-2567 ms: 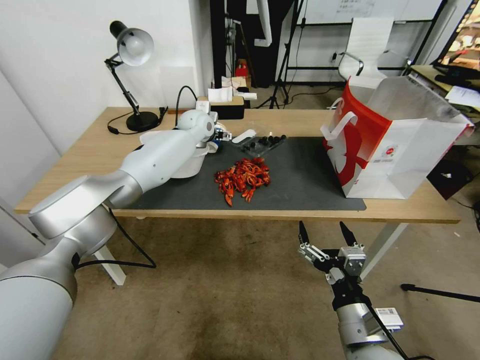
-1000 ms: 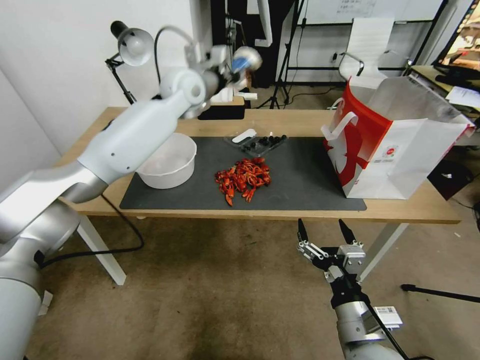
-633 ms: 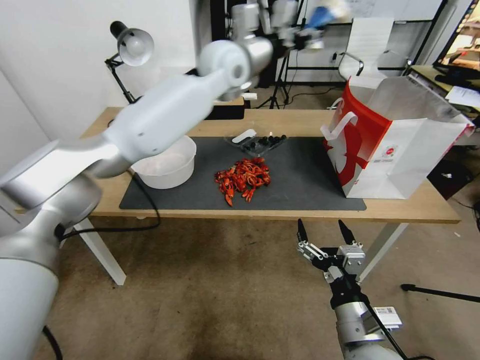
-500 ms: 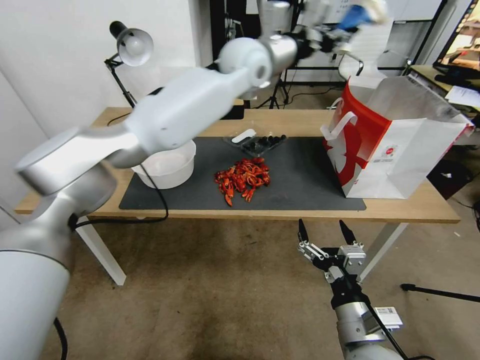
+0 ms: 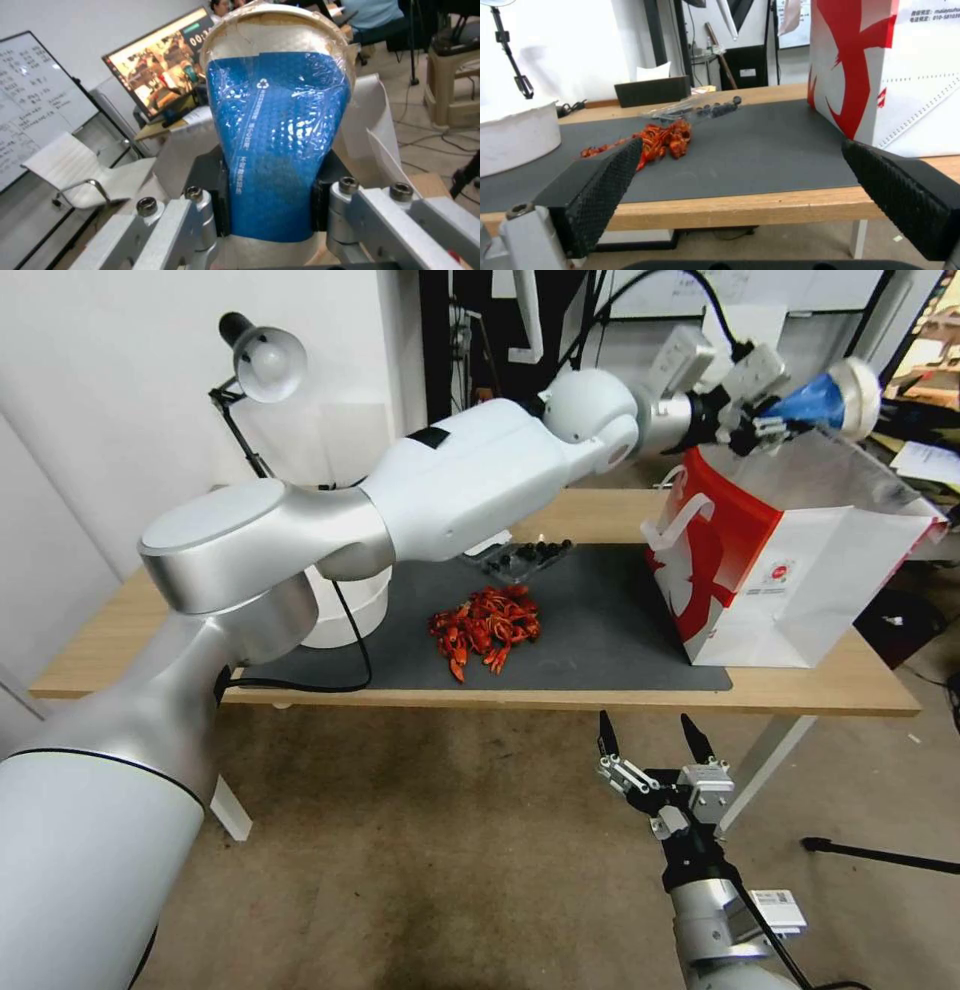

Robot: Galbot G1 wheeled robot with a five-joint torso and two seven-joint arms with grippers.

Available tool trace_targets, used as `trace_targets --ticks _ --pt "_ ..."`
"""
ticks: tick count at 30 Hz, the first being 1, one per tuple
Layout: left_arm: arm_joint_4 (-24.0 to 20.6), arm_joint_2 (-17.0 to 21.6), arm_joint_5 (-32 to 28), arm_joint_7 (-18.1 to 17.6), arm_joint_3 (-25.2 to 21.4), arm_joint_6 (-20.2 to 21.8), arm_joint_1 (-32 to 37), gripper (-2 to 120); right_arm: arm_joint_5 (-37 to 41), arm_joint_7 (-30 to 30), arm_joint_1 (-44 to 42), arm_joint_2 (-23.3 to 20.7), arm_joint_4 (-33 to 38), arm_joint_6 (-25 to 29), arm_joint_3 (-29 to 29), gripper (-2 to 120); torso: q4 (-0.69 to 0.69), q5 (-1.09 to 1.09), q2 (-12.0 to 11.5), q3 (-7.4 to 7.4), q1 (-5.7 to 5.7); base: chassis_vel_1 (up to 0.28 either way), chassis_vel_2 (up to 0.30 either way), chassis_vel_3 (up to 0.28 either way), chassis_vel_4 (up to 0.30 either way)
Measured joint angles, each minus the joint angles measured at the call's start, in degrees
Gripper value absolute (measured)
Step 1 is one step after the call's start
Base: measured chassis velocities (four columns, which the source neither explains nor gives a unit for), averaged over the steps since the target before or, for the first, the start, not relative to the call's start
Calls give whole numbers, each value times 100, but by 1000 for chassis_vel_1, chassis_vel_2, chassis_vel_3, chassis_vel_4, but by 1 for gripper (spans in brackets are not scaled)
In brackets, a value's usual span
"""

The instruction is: Pick up the trash from the table and place it into the takeout bag.

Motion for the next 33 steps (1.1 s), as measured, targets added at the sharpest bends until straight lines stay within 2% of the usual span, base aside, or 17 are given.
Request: trace_targets --ticks 8,12,13,15,18,21,22,27,31,32,33 --pt "-87 47 -5 -18 93 -17 21 28 -64 -7 -52 26 28 40 1 100 -1 0 0 0 0 0 0 0 0" --pt "-143 94 -37 -86 99 -18 6 44 -87 -13 -62 41 35 46 -3 100 1 -1 0 0 0 0 0 0 0" --pt "-143 94 -37 -86 99 -18 6 44 -87 -13 -62 41 35 46 -3 100 1 -1 0 0 0 0 0 0 0" --pt "-176 93 -68 -153 97 -21 4 56 -97 -14 -62 48 43 47 -9 100 -1 -1 0 0 0 0 0 0 0" --pt "-176 86 -89 -184 93 -27 3 63 -98 -15 -61 48 47 47 -9 100 -1 -1 0 0 0 0 0 0 0" --pt "-176 52 -154 -243 85 -43 -23 78 -99 -15 -61 49 58 47 -3 100 0 0 0 0 0 0 0 0 0" --pt "-176 52 -154 -243 85 -43 -23 78 -99 -15 -61 49 58 47 -3 100 0 0 0 0 0 0 0 0 0" --pt "-263 43 -215 -406 -35 -65 -25 98 -99 -15 -58 74 59 47 -13 100 -2 0 0 0 0 0 0 0 0" --pt "-484 190 -271 -625 -125 -140 28 100 -99 -18 -49 77 59 47 -20 100 -2 0 0 0 0 0 0 0 0" --pt "-741 387 -342 -827 -203 -222 99 100 -99 -23 -46 77 59 48 -25 100 -1 -1 0 0 0 0 0 0 0" --pt "-741 387 -342 -827 -203 -222 99 100 -99 -23 -46 77 59 48 -25 100 -1 -1 0 0 0 0 0 0 0"
